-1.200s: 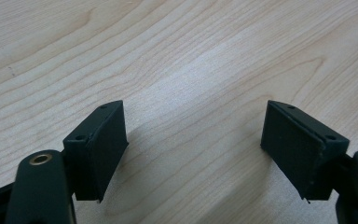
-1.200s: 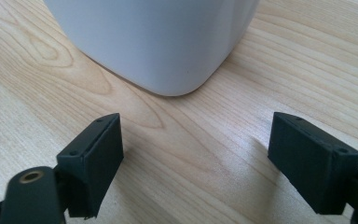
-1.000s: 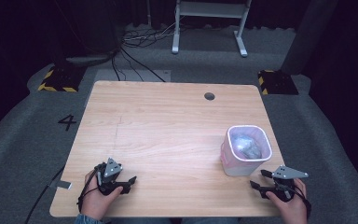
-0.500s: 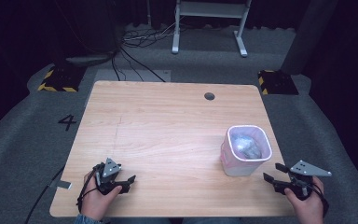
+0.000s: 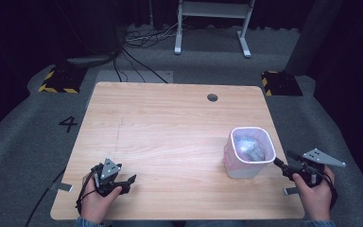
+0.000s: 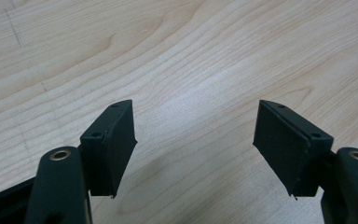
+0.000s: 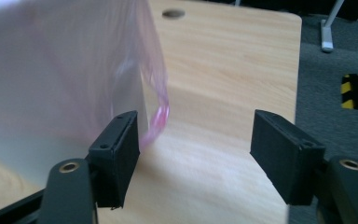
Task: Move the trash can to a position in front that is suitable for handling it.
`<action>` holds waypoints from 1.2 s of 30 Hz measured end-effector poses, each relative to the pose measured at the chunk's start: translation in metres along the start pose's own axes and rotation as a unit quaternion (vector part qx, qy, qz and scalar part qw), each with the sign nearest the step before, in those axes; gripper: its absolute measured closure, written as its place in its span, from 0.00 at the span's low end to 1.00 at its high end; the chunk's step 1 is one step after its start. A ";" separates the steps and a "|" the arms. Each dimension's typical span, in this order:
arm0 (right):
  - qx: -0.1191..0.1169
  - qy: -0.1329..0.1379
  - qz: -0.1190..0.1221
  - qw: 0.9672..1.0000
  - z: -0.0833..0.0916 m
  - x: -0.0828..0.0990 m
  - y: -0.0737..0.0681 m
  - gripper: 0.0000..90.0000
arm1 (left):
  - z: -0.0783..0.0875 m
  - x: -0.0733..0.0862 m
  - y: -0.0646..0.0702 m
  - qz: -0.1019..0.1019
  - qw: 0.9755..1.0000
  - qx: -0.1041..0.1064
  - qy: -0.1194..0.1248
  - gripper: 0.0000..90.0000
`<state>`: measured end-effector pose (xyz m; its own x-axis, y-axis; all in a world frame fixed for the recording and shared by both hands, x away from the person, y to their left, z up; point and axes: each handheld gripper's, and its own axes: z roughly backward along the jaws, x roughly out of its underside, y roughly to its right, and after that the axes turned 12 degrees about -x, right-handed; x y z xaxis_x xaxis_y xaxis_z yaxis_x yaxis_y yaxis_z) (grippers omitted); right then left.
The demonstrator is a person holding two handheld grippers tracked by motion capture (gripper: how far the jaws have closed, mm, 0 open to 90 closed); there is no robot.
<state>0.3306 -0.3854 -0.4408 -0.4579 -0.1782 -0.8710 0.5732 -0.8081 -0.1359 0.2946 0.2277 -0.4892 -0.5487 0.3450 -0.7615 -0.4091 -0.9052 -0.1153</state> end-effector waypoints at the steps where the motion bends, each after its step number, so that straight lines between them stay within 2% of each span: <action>1: 0.004 0.003 0.000 1.000 -0.003 -0.001 0.000 0.36 | 0.000 0.000 0.000 0.000 1.000 -0.001 0.001 0.32; 3: 0.005 0.004 -0.001 1.000 -0.006 -0.001 0.000 0.36 | 0.000 0.000 0.000 0.000 1.000 -0.001 0.002 0.32; 4: -0.003 0.006 -0.005 1.000 -0.013 -0.002 -0.001 0.36 | -0.001 0.000 0.000 0.002 1.000 -0.001 0.003 0.32; 8: -0.016 -0.005 0.014 1.000 -0.025 -0.006 -0.010 0.38 | -0.001 0.001 0.000 0.007 1.000 -0.001 0.006 0.32; 14: -0.030 -0.012 0.021 0.999 -0.038 -0.008 -0.026 0.36 | -0.001 0.000 0.001 0.006 1.000 0.001 0.004 0.32; 20: -0.060 -0.010 0.015 0.998 -0.056 -0.013 -0.037 0.35 | -0.002 -0.001 0.003 0.004 1.000 0.002 0.006 0.32; 30: -0.100 -0.027 0.040 0.994 -0.085 -0.026 -0.076 0.35 | -0.004 -0.003 0.005 0.001 1.000 0.010 0.009 0.32; 36: -0.117 -0.034 0.049 0.991 -0.101 -0.030 -0.097 0.35 | -0.007 -0.011 0.007 -0.004 1.000 0.018 0.017 0.31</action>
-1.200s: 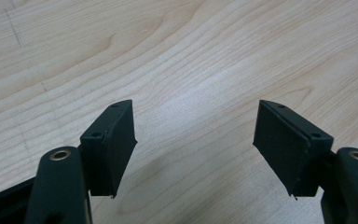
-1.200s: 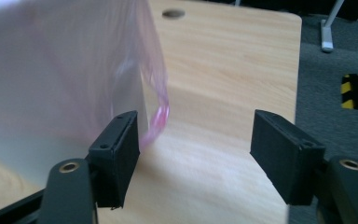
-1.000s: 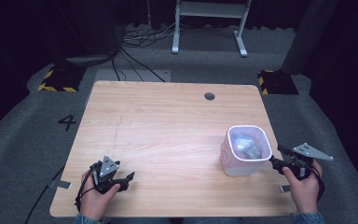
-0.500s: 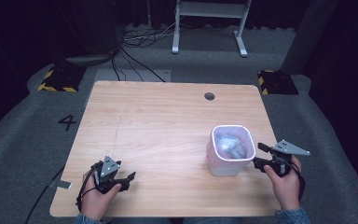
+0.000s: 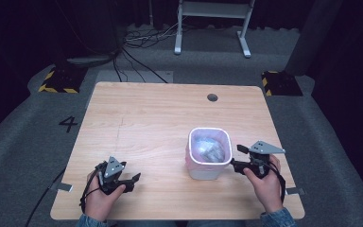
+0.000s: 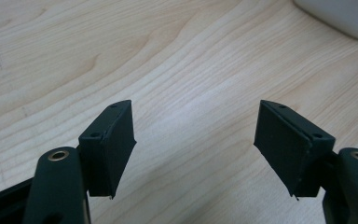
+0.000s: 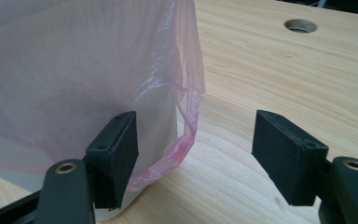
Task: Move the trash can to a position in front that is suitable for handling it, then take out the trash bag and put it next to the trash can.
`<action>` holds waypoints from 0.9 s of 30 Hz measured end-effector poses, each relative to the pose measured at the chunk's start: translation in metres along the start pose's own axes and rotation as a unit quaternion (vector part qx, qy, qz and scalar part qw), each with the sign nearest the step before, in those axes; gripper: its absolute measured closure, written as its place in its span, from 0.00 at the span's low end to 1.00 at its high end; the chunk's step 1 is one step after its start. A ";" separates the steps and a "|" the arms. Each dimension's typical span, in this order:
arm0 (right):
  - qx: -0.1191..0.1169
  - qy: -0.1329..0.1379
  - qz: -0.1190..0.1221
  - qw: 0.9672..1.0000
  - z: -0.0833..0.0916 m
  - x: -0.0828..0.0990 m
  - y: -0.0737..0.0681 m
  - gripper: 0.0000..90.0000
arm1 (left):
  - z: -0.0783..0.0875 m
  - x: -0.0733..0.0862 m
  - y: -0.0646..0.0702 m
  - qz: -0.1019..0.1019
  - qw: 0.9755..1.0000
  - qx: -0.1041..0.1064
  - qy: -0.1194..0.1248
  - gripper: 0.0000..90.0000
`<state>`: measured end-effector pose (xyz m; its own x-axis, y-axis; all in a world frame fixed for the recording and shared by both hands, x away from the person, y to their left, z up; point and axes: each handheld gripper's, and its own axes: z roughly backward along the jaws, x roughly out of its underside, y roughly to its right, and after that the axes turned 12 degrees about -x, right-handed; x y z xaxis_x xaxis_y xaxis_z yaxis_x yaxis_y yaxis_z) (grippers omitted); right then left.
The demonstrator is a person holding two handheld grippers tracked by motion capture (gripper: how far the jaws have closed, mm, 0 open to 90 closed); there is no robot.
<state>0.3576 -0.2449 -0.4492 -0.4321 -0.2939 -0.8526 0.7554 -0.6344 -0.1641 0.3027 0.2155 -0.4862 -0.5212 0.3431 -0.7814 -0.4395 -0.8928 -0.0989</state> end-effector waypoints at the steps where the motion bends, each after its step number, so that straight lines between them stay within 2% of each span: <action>1: -0.002 -0.001 0.002 1.000 -0.003 -0.001 -0.002 0.35 | -0.001 -0.001 0.001 0.001 1.000 0.002 0.001 0.31; 10: -0.018 -0.011 0.011 1.000 -0.027 -0.012 -0.017 0.34 | -0.004 -0.006 0.005 -0.008 1.000 0.009 0.004 0.31; 16: -0.037 -0.015 0.019 0.999 -0.040 -0.017 -0.023 0.30 | -0.004 -0.006 0.007 -0.005 1.000 0.011 0.004 0.31; 17: -0.039 -0.012 0.025 0.999 -0.041 -0.018 -0.024 0.29 | -0.002 -0.006 0.007 -0.011 1.000 0.011 0.005 0.31; 21: -0.026 -0.008 0.026 0.999 -0.029 -0.019 -0.022 0.29 | 0.004 -0.008 0.010 -0.012 1.000 0.013 0.008 0.28; 24: -0.025 -0.012 0.033 0.999 -0.021 -0.019 -0.023 0.29 | 0.007 -0.011 0.013 -0.020 1.000 0.016 0.013 0.25; 27: -0.027 -0.028 0.051 0.998 -0.008 -0.019 -0.029 0.29 | 0.015 -0.018 0.022 -0.037 0.999 0.022 0.016 0.23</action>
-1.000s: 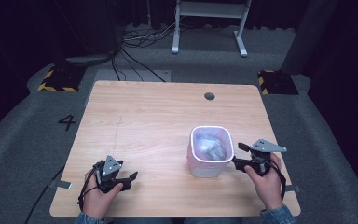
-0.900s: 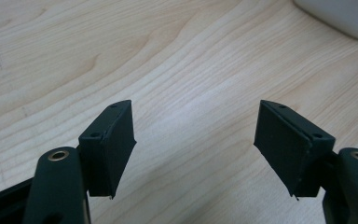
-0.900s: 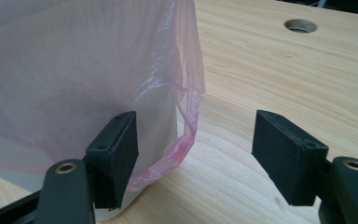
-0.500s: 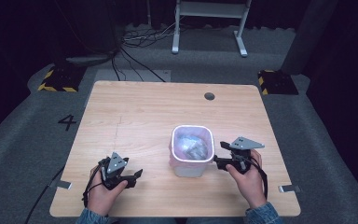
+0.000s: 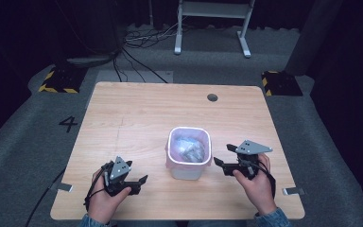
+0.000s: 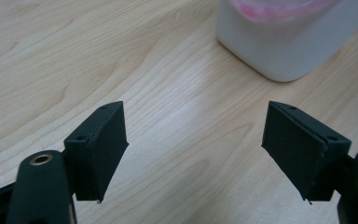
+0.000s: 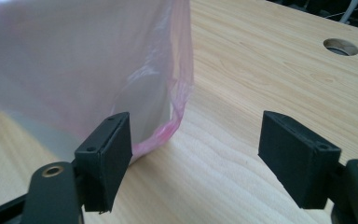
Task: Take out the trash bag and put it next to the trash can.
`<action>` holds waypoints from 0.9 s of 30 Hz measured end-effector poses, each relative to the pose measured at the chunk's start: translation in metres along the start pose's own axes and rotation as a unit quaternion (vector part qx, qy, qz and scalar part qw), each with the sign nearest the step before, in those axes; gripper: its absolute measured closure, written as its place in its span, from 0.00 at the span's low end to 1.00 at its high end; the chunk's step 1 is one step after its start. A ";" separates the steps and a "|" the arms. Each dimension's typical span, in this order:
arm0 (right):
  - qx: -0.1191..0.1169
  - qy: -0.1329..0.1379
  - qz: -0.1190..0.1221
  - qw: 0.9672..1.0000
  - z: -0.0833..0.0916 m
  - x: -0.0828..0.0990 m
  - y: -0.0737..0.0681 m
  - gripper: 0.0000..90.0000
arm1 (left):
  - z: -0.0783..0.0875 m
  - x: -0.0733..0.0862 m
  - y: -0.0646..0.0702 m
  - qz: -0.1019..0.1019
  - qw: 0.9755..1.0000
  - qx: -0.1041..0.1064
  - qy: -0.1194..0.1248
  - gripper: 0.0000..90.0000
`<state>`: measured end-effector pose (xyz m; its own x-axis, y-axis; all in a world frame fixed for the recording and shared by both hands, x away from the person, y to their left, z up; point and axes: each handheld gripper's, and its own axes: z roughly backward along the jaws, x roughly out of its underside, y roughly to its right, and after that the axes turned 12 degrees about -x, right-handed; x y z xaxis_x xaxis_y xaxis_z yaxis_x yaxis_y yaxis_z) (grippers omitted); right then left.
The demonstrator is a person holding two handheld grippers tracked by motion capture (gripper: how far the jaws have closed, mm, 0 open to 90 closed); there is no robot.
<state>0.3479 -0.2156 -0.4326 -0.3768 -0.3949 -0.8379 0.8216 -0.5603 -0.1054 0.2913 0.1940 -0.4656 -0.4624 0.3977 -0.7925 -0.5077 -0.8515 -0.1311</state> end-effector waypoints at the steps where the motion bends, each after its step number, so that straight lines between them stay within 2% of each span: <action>1: -0.004 -0.003 0.003 1.000 0.003 0.001 -0.002 0.29 | 0.000 0.000 0.000 0.000 1.000 0.000 0.000 0.22; 5: -0.024 -0.012 0.015 1.000 0.010 0.002 -0.010 0.29 | 0.003 -0.010 0.012 -0.007 0.999 0.017 0.027 0.18; 6: -0.032 -0.015 0.019 0.999 0.009 0.003 -0.012 0.30 | 0.003 -0.010 0.012 -0.007 0.999 0.017 0.027 0.18; 7: -0.044 -0.018 0.022 0.999 0.008 0.002 -0.015 0.32 | -0.001 -0.013 0.016 -0.009 0.999 0.028 0.031 0.18; 8: -0.044 -0.018 0.022 0.999 0.008 0.002 -0.015 0.32 | -0.001 -0.013 0.016 -0.009 0.999 0.028 0.031 0.18; 9: -0.057 -0.022 0.033 0.998 0.004 0.001 -0.018 0.33 | -0.003 -0.014 0.019 -0.014 0.999 0.030 0.033 0.19; 14: -0.081 -0.028 0.045 0.995 -0.010 0.000 -0.023 0.36 | -0.011 -0.031 0.034 -0.026 0.997 0.055 0.050 0.22; 18: -0.091 -0.027 0.049 0.994 -0.014 -0.003 -0.026 0.38 | -0.016 -0.040 0.040 -0.021 0.996 0.065 0.062 0.24; 19: -0.101 -0.023 0.053 0.993 -0.016 -0.004 -0.028 0.38 | -0.020 -0.044 0.043 -0.025 0.995 0.073 0.067 0.26; 21: -0.104 -0.023 0.060 0.992 -0.016 -0.006 -0.029 0.41 | -0.022 -0.047 0.046 -0.030 0.993 0.087 0.072 0.31; 22: -0.104 -0.023 0.060 0.992 -0.016 -0.006 -0.029 0.41 | -0.022 -0.047 0.046 -0.030 0.993 0.087 0.072 0.36; 24: -0.112 -0.022 0.059 0.992 -0.016 -0.006 -0.029 0.51 | -0.022 -0.050 0.050 -0.043 0.991 0.103 0.073 0.47; 25: -0.117 -0.024 0.058 0.991 -0.015 -0.006 -0.029 0.58 | -0.022 -0.050 0.050 -0.043 0.991 0.103 0.073 0.50; 26: -0.117 -0.024 0.058 0.991 -0.015 -0.006 -0.029 0.58 | -0.022 -0.051 0.052 -0.045 0.991 0.104 0.073 0.50; 27: -0.127 -0.026 0.060 0.990 -0.013 -0.007 -0.031 0.68 | -0.018 -0.052 0.055 -0.052 0.992 0.093 0.070 0.59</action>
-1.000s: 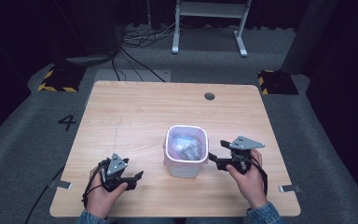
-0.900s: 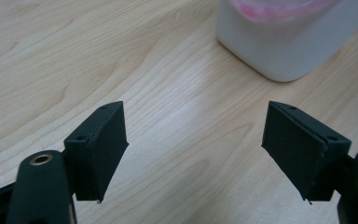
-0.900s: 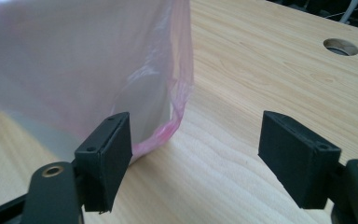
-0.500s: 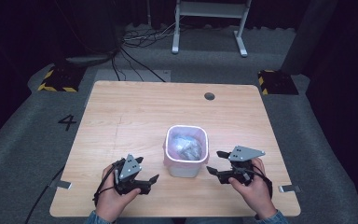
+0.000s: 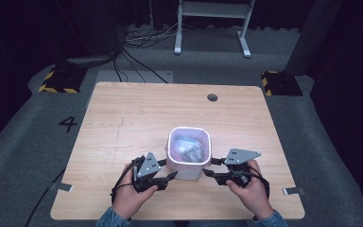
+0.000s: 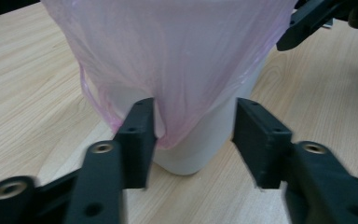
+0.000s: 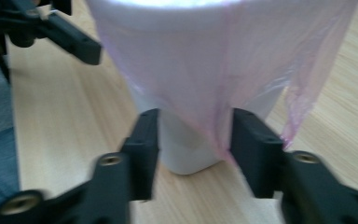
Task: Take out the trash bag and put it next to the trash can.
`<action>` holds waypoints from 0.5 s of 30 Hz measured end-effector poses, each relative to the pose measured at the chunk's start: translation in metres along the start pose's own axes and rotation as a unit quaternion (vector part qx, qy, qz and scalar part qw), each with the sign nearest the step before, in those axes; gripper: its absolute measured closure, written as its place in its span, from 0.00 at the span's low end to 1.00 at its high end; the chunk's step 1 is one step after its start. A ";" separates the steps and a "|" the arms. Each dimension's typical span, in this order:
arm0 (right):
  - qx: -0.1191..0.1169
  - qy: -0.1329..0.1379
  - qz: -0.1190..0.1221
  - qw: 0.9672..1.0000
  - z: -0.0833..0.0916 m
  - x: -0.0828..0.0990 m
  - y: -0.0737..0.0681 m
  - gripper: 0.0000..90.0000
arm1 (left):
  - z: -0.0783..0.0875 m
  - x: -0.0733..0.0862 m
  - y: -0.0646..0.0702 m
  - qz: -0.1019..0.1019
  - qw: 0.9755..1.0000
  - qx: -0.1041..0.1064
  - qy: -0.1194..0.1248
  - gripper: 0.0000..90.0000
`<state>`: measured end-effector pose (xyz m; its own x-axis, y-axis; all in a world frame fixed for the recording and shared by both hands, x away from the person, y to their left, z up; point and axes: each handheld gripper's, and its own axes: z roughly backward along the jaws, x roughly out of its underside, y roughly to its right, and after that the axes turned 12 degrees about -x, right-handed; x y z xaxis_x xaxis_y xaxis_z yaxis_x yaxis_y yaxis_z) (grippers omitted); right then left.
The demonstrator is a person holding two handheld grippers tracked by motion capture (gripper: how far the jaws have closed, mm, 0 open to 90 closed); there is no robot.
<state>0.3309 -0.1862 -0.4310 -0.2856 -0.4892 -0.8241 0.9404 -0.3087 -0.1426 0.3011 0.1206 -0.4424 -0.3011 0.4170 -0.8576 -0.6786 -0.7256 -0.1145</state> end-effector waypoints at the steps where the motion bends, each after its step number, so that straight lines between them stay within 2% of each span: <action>1: -0.001 -0.003 0.003 1.000 0.001 0.000 -0.001 0.72 | 0.001 -0.001 0.001 -0.007 1.000 -0.003 -0.005 0.67; 2: 0.005 -0.008 0.004 1.000 0.002 0.000 -0.003 0.76 | 0.003 -0.001 0.001 -0.015 1.000 -0.004 -0.007 0.74; 4: 0.009 -0.009 0.003 1.000 0.005 0.000 -0.005 0.84 | 0.007 -0.001 0.002 -0.015 1.000 0.003 -0.002 0.86; 6: 0.009 -0.003 0.001 1.000 0.008 0.000 -0.008 0.89 | 0.011 0.000 0.004 -0.020 1.000 -0.001 -0.001 0.93; 9: 0.014 0.001 0.004 1.000 0.013 -0.001 -0.011 0.93 | 0.016 -0.001 0.004 -0.026 1.000 -0.006 0.001 0.98; 10: 0.015 0.007 0.010 1.000 0.018 -0.003 -0.016 1.00 | 0.022 -0.003 0.004 -0.020 1.000 -0.007 0.009 0.99; 11: 0.019 0.011 0.017 1.000 0.022 -0.005 -0.018 1.00 | 0.022 -0.003 0.004 -0.020 1.000 -0.007 0.009 0.99; 12: 0.024 0.012 0.023 0.999 0.025 -0.007 -0.021 1.00 | 0.029 -0.006 0.004 -0.009 1.000 -0.001 0.021 0.99; 15: 0.026 0.020 0.032 0.999 0.033 -0.012 -0.026 1.00 | 0.038 -0.012 0.008 -0.015 0.999 0.001 0.032 1.00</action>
<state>0.3038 -0.1997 -0.3993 -0.2168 -0.4764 -0.8521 0.9451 -0.3209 -0.0611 0.2738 0.1306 -0.4138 -0.2366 0.4024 -0.8844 -0.6878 -0.7123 -0.1400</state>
